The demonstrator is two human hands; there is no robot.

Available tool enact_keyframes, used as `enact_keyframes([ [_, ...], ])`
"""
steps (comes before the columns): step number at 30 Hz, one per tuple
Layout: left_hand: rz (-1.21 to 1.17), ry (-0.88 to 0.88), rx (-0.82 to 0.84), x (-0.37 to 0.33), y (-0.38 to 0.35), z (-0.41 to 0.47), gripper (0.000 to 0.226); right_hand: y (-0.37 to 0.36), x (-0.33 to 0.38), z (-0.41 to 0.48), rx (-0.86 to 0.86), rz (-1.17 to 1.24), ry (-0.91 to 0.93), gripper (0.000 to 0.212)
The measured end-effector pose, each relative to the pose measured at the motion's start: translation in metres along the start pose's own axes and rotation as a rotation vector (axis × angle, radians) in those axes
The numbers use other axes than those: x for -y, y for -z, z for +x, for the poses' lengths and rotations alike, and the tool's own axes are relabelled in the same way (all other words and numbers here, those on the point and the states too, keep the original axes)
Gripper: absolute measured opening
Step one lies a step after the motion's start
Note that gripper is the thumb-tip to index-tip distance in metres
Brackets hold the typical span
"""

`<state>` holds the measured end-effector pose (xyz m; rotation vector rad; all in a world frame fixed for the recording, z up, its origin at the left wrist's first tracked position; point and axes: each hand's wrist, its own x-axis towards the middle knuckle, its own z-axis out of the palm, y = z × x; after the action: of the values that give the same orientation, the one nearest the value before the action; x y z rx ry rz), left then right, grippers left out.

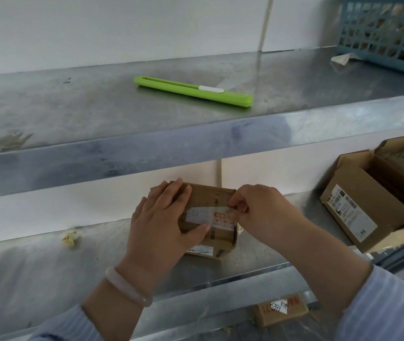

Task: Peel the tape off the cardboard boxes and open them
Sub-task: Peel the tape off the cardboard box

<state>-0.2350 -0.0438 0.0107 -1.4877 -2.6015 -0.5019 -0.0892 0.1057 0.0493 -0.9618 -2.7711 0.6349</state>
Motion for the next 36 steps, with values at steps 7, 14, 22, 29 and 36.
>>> enact_keyframes([
  [7,-0.017,0.031,0.029,0.011,0.001,-0.002,0.092,-0.009,0.001,-0.002,0.0,0.041,0.138,0.01],
  [14,-0.056,0.035,0.038,0.018,0.0,0.002,0.094,-0.023,-0.008,-0.009,-0.124,0.485,0.032,0.021],
  [22,-0.07,0.022,0.031,0.013,-0.004,0.011,0.095,-0.035,-0.014,0.0,-0.458,0.244,0.185,0.025],
  [29,-0.08,0.023,-0.001,0.014,-0.007,0.01,0.092,-0.033,0.002,0.014,-0.264,-0.082,0.385,0.043],
  [36,-0.103,0.018,-0.007,0.016,-0.008,0.008,0.093,-0.032,0.0,0.019,-0.292,-0.109,0.476,0.033],
])
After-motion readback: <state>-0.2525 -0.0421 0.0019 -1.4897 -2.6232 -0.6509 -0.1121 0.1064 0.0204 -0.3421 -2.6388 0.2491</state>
